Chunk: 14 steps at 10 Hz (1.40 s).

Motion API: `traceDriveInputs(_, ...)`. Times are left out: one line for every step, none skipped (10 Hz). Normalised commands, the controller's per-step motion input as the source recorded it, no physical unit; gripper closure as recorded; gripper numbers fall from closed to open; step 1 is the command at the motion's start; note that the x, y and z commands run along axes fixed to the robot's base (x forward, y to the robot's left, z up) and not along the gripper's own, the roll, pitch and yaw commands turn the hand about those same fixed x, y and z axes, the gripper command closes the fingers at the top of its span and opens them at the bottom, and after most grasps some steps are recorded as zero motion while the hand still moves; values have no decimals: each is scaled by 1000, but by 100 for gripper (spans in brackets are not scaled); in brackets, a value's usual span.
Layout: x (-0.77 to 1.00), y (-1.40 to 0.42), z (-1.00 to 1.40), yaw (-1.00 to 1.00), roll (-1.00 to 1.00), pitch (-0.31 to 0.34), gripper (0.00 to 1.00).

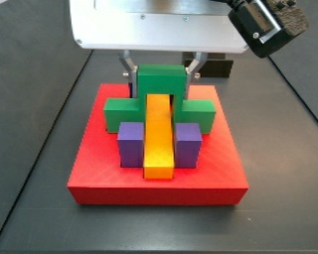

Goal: Pick up the green object. Move up. Place the green object on the fixture. Regrasp the green object. Move to above the board. Insert the green object.
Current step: Insert the green object.

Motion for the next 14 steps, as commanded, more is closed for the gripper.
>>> traceDriveInputs(40,0,-14,-223,53,56,100)
traceDriveInputs(0,0,-60,-146,23,20,100)
traceDriveInputs(0,74,-80,-91,0,0,100)
traceDriveInputs(0,297,-34,0,-43,0,100)
traceDriveInputs(0,283,-26,0,-71,-3,100)
traceDriveInputs(-40,223,-29,0,-73,-13,100)
traceDriveInputs(-103,26,-174,0,0,-17,100)
traceDriveInputs(-20,-180,-483,-20,121,-19,100)
traceDriveInputs(0,-200,-717,-6,153,-61,100)
traceDriveInputs(0,-160,-811,-14,137,-90,100)
traceDriveInputs(0,-100,-834,-20,87,-119,100)
traceDriveInputs(-11,-83,-889,-23,81,-137,100)
traceDriveInputs(-100,-157,-894,0,109,-179,100)
traceDriveInputs(-111,-266,-860,0,146,-171,100)
